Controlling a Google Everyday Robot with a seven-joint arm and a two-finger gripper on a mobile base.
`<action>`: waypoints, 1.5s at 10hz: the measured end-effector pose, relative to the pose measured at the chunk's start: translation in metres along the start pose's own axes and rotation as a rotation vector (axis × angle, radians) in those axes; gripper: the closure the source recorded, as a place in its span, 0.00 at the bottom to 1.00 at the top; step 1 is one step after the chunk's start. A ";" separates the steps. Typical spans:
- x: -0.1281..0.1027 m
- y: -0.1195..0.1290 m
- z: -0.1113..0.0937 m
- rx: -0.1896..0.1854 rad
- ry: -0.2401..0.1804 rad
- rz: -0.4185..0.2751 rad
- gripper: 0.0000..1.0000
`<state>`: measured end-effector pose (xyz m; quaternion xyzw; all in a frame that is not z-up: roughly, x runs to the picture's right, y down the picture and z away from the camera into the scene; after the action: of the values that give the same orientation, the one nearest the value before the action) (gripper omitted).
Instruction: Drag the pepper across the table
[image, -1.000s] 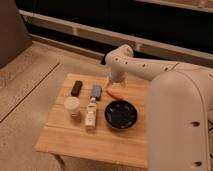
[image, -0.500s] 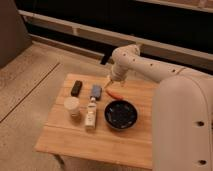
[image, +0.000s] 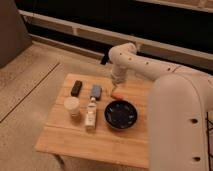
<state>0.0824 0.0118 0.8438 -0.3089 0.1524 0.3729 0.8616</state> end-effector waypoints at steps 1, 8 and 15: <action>0.001 0.000 0.000 0.004 0.007 -0.008 0.35; -0.045 -0.021 -0.012 0.097 -0.159 -0.197 0.35; -0.038 -0.040 0.031 0.050 -0.117 -0.220 0.35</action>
<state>0.0872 -0.0107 0.9027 -0.2798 0.0765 0.2896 0.9121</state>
